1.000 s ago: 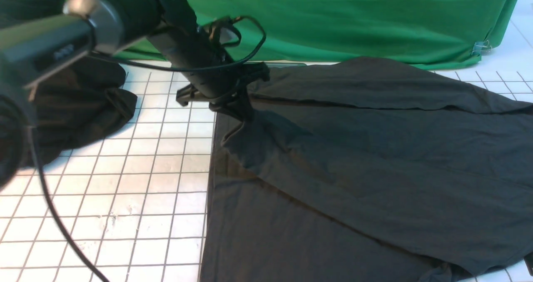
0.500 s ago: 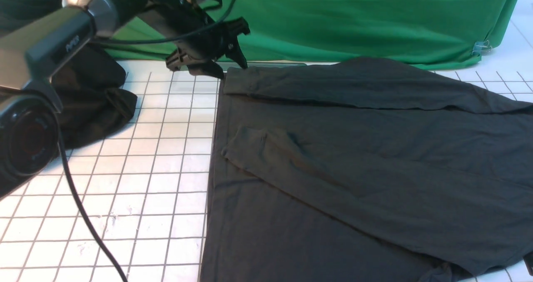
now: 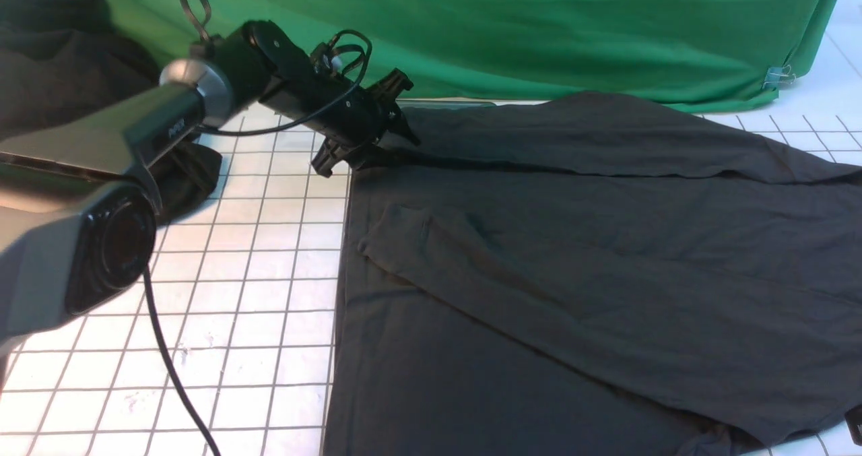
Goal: Fold a long-sleeved shirt over a white checkered tablecloth.
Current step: 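Grab the top left corner of the dark shirt with the left gripper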
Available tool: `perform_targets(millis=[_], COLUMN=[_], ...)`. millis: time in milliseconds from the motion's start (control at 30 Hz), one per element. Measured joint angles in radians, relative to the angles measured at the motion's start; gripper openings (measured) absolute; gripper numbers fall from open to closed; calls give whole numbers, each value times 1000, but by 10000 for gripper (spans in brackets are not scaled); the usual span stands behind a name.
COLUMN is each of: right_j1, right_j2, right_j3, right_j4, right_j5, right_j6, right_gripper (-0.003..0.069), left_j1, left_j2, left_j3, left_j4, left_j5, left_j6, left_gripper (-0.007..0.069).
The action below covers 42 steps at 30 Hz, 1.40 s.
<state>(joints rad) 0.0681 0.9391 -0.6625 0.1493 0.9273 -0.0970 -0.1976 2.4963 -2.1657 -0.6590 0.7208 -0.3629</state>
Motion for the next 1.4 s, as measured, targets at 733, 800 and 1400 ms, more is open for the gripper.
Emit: perform_targets(millis=[733, 800, 1400], right_j1=[0, 0, 0], right_j2=[0, 0, 0], right_j3=[0, 0, 0], right_j4=[0, 0, 0], right_j5=[-15, -17, -21], right_j6=[0, 0, 1], right_gripper=[239, 239, 239], left_j1=[-1, -1, -1], left_j2=[3, 4, 35], left_j3=[0, 0, -1], left_j4=[2, 7, -28], left_j5=[-9, -20, -52], left_j6=[-158, -181, -260], left_gripper=[325, 325, 258])
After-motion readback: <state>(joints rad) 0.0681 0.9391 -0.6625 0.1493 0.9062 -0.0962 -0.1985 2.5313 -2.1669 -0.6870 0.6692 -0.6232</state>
